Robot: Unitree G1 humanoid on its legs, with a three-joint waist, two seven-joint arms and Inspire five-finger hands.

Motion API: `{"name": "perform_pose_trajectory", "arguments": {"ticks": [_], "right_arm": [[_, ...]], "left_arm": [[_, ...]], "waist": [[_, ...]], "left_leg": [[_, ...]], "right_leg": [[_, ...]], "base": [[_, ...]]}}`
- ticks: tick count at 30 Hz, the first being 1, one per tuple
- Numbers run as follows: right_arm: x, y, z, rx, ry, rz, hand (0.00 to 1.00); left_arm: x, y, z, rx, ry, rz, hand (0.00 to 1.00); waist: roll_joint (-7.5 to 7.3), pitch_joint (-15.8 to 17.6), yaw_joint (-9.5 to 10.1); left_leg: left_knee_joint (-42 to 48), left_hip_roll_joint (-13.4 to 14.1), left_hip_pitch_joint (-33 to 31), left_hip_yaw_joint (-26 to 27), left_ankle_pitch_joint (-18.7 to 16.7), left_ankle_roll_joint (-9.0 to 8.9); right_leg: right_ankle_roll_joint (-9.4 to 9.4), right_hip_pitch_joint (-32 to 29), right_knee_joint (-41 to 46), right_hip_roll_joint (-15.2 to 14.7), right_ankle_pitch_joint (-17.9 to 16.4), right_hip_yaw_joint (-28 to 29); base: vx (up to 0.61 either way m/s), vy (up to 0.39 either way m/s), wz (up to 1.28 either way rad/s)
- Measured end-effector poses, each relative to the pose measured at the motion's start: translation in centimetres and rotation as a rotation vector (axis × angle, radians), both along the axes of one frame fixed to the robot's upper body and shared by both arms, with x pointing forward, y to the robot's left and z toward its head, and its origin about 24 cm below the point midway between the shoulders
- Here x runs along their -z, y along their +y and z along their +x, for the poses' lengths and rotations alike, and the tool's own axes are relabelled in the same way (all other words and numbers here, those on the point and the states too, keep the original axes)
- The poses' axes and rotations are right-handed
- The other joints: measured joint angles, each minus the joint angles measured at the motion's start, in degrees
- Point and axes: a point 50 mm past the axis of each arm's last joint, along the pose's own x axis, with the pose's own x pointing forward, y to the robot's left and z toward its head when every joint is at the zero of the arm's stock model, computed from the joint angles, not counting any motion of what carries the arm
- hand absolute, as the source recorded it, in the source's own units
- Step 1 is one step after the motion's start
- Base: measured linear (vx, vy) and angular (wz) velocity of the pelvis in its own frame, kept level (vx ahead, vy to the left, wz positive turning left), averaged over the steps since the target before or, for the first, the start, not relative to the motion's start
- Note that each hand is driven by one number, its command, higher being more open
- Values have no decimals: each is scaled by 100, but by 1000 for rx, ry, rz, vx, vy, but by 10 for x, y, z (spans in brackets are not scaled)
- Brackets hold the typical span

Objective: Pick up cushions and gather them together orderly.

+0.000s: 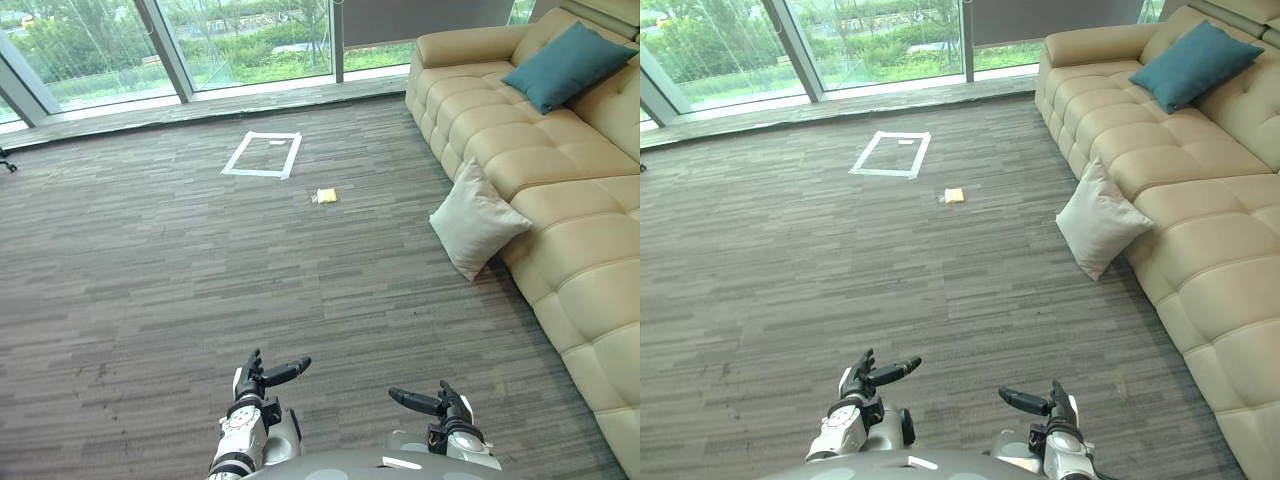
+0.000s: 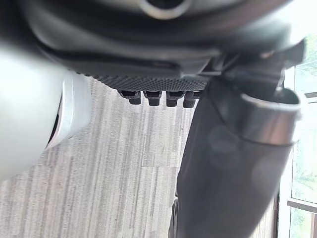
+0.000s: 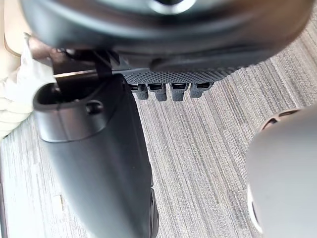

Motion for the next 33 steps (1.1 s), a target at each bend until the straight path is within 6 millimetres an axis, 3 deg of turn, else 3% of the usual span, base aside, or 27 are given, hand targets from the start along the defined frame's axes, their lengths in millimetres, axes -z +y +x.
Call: {"name": "perform_pose_trajectory", "arguments": {"ticks": [2, 4, 6, 7, 8, 10, 11, 13, 14, 16, 19, 20, 21, 22, 24, 26, 27, 29, 30, 31, 33], "right_arm": [[1, 0, -4, -10, 12, -12, 100], [3, 4, -7, -14, 28, -6, 100], [5, 12, -13, -17, 40, 16, 100], [6, 20, -15, -15, 45, 39, 100], [6, 21, -16, -16, 47, 43, 100], [4, 18, -10, -51, 27, 40, 100], [3, 15, -8, -55, 15, 31, 100], [-2, 6, -1, -57, -25, 0, 100], [-3, 5, 1, -58, -36, -6, 100], [-7, 4, 10, -66, -71, -18, 100], [-10, 5, 17, -74, -90, -21, 100], [-10, 5, 17, -74, -90, -22, 100], [-11, 3, 20, -68, -95, -20, 100], [-12, -1, 23, -69, -99, -39, 100], [-12, -5, 23, -18, -101, -35, 100], [-10, -7, 18, -2, -82, -31, 100], [-9, -5, 16, -9, -74, -29, 100], [-8, -4, 13, -28, -62, -31, 100], [-7, -5, 10, -32, -50, -32, 100], [-6, -4, 10, -30, -47, -31, 100], [-3, -3, 4, -14, -22, -19, 100]], "left_arm": [[-1, 0, 1, 0, -7, 2, 100], [-1, 2, 1, 2, -5, 9, 100], [0, 9, 0, 8, 13, 31, 100], [0, 14, 1, 14, 20, 46, 100], [1, 14, 1, 16, 26, 47, 100], [5, 14, -1, 21, 69, 47, 100], [6, 14, -2, 18, 83, 48, 100], [9, 14, -9, 11, 113, 51, 100], [10, 14, -13, 12, 123, 50, 100], [13, 14, -19, 29, 143, 57, 100], [14, 9, -22, 76, 153, 60, 100], [15, 8, -22, 82, 154, 58, 100], [16, 6, -24, 91, 167, 51, 100], [17, -3, -24, 109, 169, 25, 100], [18, -13, -23, 131, 164, 0, 100], [17, -18, -22, 149, 157, -6, 100], [17, -18, -21, 147, 151, -10, 100], [15, -16, -19, 136, 135, -6, 100], [14, -13, -18, 114, 125, -5, 100], [13, -11, -17, 98, 119, -5, 100], [10, -5, -13, 66, 97, 2, 100]], "waist": [[3, -7, 59], [-82, -117, 112], [-356, -289, 87], [-563, -374, 84], [-601, -376, 84], [-574, -331, 64], [-519, -277, 65], [-355, -211, 57], [-284, -209, 40], [-236, -163, -58], [-233, -165, -94], [-252, -163, -99], [-225, -157, -176], [-36, -177, -173], [6, -169, -236], [36, -173, -244], [53, -157, -279], [90, -170, -265], [123, -163, -267], [119, -158, -269], [65, -162, -186]], "left_leg": [[-650, -32, -54, -127, 297, 57], [-305, -112, -90, -124, 828, 114], [103, -303, -128, -11, 590, 199], [274, -531, -60, 127, 286, 319], [332, -605, 11, 183, 176, 352], [264, -735, 499, 351, -148, 548], [206, -736, 727, 366, -265, 534], [-271, -730, 1565, 520, -448, 535], [-455, -719, 1782, 552, -471, 504], [-1003, -599, 2527, 694, -467, 460], [-1582, -480, 3180, 943, -470, 385], [-1720, -502, 3322, 965, -482, 288], [-1839, -491, 3548, 929, -540, 154], [-1825, -397, 3536, 877, -391, 170], [-1621, -390, 3560, 805, -125, 38], [-850, -212, 3416, 562, 36, -191], [149, 36, 3075, 247, 228, -523], [1806, 285, 2356, -256, 632, -1037], [2911, 406, 1729, -375, 581, -971], [3205, 428, 1459, -367, 498, -901], [2962, 397, 943, -97, 20, -308]], "right_leg": [[244, 176, -3, -71, -295, 378], [359, 304, 45, -216, -498, 683], [342, 214, 285, -523, -436, 1114], [502, -69, 1003, -796, -300, 1328], [537, -238, 1479, -875, -170, 1433], [770, -1130, 3558, -978, 803, 1827], [776, -1351, 4061, -964, 803, 1807], [582, -2092, 4840, -952, 655, 1456], [520, -2316, 4815, -950, 578, 1237], [194, -2883, 4119, -957, 282, 189], [132, -3270, 2375, -974, 446, -1094], [155, -3287, 1848, -946, 646, -1233], [-584, -3250, 1776, -808, 1099, -1234], [-574, -3272, 1866, -672, 883, -1198], [-681, -3212, 2061, -675, 556, -1134], [-725, -2897, 1981, -557, 339, -1175], [-689, -2580, 1825, -437, 250, -1265], [-608, -2221, 1528, -217, 174, -1262], [-593, -1920, 1238, -45, 178, -1216], [-572, -1743, 1068, 33, 190, -1175], [-475, -1301, 697, 152, 253, -927]], "base": [[566, 313, -85], [569, 324, -78], [545, 312, -40], [592, 353, 0], [585, 344, 2], [547, 279, -10], [622, 281, -35], [475, 160, -50], [455, 73, -37], [514, -31, -17], [459, -83, -14], [651, -171, -10], [667, -203, -23], [762, -269, -21], [460, -192, -19], [397, -196, -2], [382, -214, 8], [296, -151, -11], [303, -103, -29], [284, -52, -43], [238, 4, -63]]}}
